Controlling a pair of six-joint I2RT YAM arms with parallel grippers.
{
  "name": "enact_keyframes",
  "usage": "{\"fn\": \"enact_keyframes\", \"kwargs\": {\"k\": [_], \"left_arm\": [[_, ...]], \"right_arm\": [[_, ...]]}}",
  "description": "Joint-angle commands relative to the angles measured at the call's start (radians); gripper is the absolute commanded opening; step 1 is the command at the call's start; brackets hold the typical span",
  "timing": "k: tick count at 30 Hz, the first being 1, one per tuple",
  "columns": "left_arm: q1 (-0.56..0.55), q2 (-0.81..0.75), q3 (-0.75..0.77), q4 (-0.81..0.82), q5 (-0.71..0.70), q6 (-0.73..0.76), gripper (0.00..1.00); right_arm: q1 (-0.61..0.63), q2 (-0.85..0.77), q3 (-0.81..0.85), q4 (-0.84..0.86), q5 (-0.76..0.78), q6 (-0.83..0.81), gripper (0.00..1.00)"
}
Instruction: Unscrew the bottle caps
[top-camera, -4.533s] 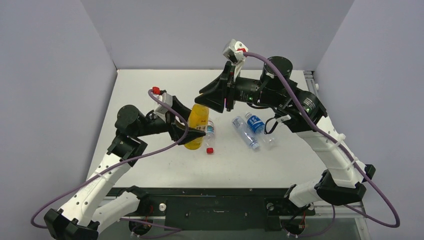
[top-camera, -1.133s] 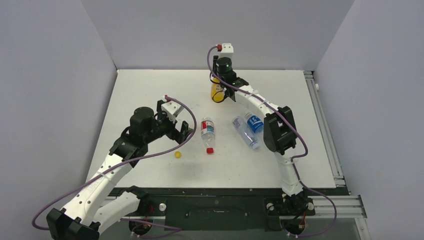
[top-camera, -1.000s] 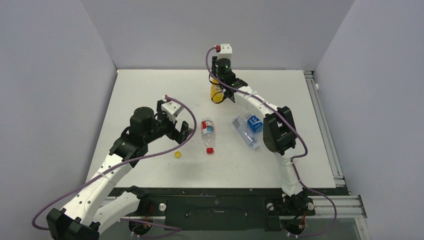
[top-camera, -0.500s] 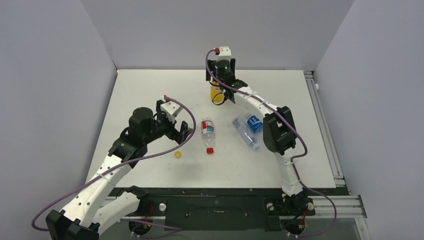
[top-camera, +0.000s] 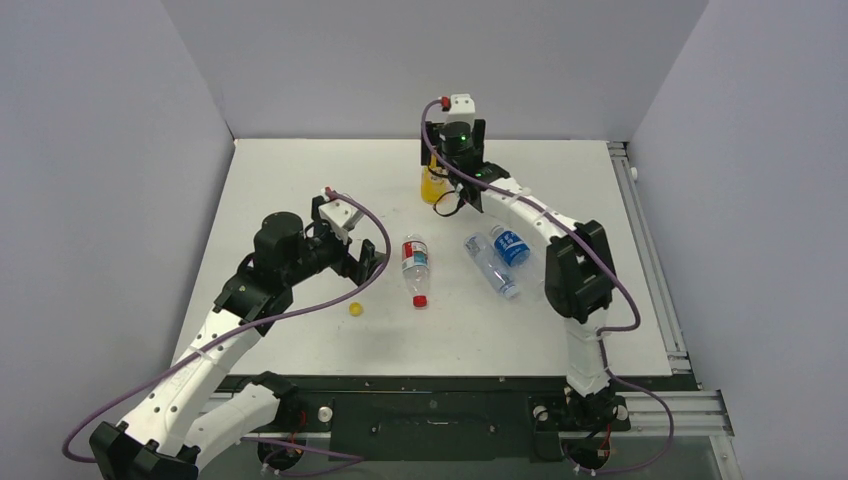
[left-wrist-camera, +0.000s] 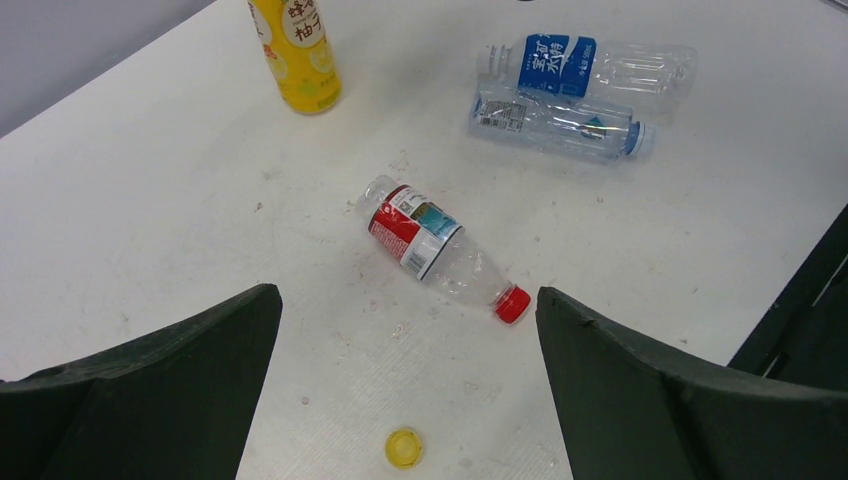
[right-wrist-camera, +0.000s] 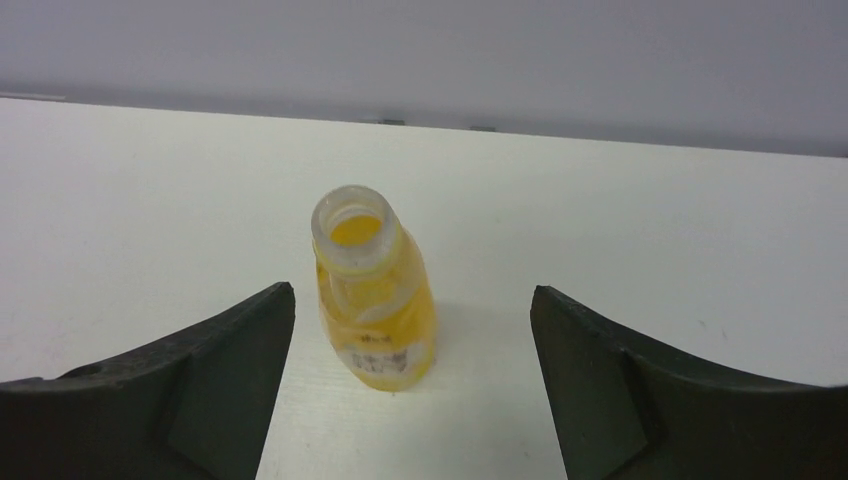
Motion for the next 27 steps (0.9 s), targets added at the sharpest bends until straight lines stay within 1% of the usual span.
{"fn": "enact_keyframes", "kwargs": {"k": [1,3,6,7,10,11,12,14,19,27], "left_arm": [[0.005,-0.005,0.059,0.019,0.013,-0.01,0.97],[0.006,-0.003,0.065,0.02,0.011,-0.017,0.97],[0.009,0.0,0.078,0.012,0.009,-0.027,0.97],[0.01,0.003,0.089,0.007,0.002,-0.036,0.97],[0.014,0.01,0.114,-0.014,-0.005,-0.047,0.97],[0.014,0.01,0.117,-0.017,-0.001,-0.048,0.97],[0.014,0.009,0.121,-0.021,0.002,-0.045,0.97],[0.014,0.004,0.123,-0.024,0.014,-0.043,0.97],[0.013,-0.009,0.117,-0.027,0.038,-0.038,0.97],[0.013,-0.03,0.11,-0.033,0.07,-0.045,0.97]], "right_arm": [[0.023,-0.25,-0.138,0.051,0.068,0.034,0.83],[0.05,-0.335,-0.25,0.062,0.084,0.059,0.83],[0.127,-0.439,-0.43,0.06,0.113,0.073,0.83],[0.164,-0.481,-0.464,0.052,0.113,0.091,0.84],[0.219,-0.532,-0.611,0.038,0.069,0.164,0.84],[0.243,-0.54,-0.636,0.037,0.027,0.207,0.84],[0.257,-0.541,-0.685,0.04,0.011,0.222,0.84],[0.301,-0.53,-0.734,0.058,-0.012,0.248,0.84],[0.371,-0.426,-0.696,-0.001,-0.042,0.252,0.85],[0.383,-0.301,-0.652,-0.051,-0.011,0.261,0.83]]}}
